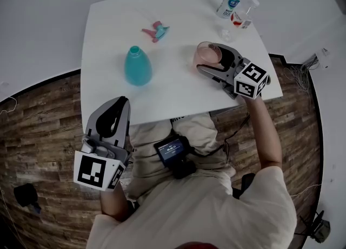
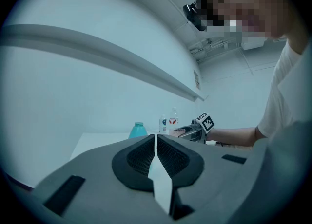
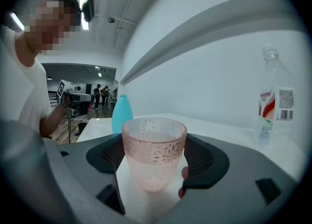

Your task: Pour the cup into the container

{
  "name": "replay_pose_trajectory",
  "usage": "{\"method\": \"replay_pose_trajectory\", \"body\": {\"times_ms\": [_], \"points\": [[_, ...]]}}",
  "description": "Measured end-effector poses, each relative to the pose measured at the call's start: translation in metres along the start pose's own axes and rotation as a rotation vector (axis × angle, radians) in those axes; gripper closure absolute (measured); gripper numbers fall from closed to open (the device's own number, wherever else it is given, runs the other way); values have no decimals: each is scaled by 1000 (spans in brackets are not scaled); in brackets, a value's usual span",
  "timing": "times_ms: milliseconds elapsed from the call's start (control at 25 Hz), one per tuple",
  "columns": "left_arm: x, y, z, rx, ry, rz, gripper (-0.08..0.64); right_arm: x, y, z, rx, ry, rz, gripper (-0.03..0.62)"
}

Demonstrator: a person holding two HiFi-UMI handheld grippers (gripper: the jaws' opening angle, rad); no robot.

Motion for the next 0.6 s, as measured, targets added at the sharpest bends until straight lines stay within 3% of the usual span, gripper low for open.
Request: {"method": "replay_pose_trajectory", "body": {"times_ms": [600], "points": [[-2,-1,-2,5,-4,-3,548,-1,0,-1,15,36,26,215]]}}
Point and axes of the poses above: the fingertips, and each gripper's own axes: z forward along the fingers, x to its right, y out of its underside, the point moved 6 cm from there along -z, backward along the fingers, and after that the axes turned 1 degree about y, right-handed, at the moved point
